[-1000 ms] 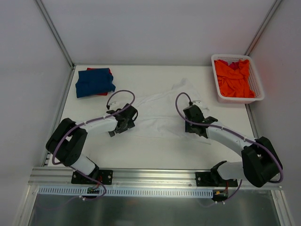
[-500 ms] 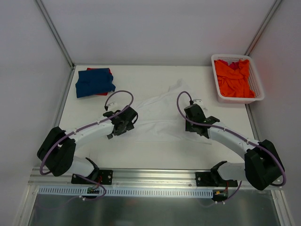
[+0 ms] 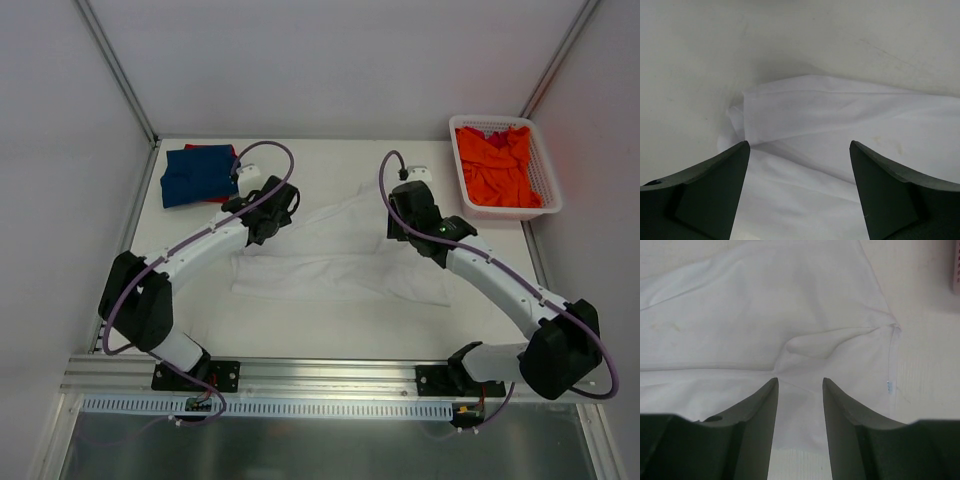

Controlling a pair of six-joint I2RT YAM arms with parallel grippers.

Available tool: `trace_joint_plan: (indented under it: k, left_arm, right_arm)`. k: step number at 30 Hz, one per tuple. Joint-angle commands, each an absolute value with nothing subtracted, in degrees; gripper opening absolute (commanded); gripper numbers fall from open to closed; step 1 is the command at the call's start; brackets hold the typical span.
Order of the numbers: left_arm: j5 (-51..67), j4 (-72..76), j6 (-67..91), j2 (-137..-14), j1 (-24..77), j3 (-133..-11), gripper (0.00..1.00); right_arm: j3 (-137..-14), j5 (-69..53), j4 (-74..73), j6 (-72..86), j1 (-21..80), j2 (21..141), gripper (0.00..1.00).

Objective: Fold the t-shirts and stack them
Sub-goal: Fold the tshirt

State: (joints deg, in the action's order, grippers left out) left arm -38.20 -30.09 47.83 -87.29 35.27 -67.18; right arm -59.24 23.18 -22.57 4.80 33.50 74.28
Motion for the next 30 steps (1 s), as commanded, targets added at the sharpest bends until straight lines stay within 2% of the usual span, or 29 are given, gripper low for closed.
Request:
trace_joint_plan:
  k: [1,9,24,30]
  left_arm:
    - [-37.9,-26.3,43.9,-90.5,31.5,-65.5,0.80]
    - [-38.7,-24.3,45.8,-90.4,27.5,-59.9,0.76]
    - [-41.4,-17.8,44.6,-91.3,25.2,-55.5,0.57]
    - [-41.5,-14.7,42.8,-92.7,24.9,-55.4,0.54]
  right_arm:
    - [-62.8,24.3,-25.0,2.3,33.7,75.5,0.44]
    - [-63.0,23.0,-25.0,1.3,32.7,76.5,0.44]
    - [-59.5,20.1,-24.0,2.5,32.4,74.8,0.44]
    - [-58.9,19.5,-23.6,3.1,32.3,74.1,0.44]
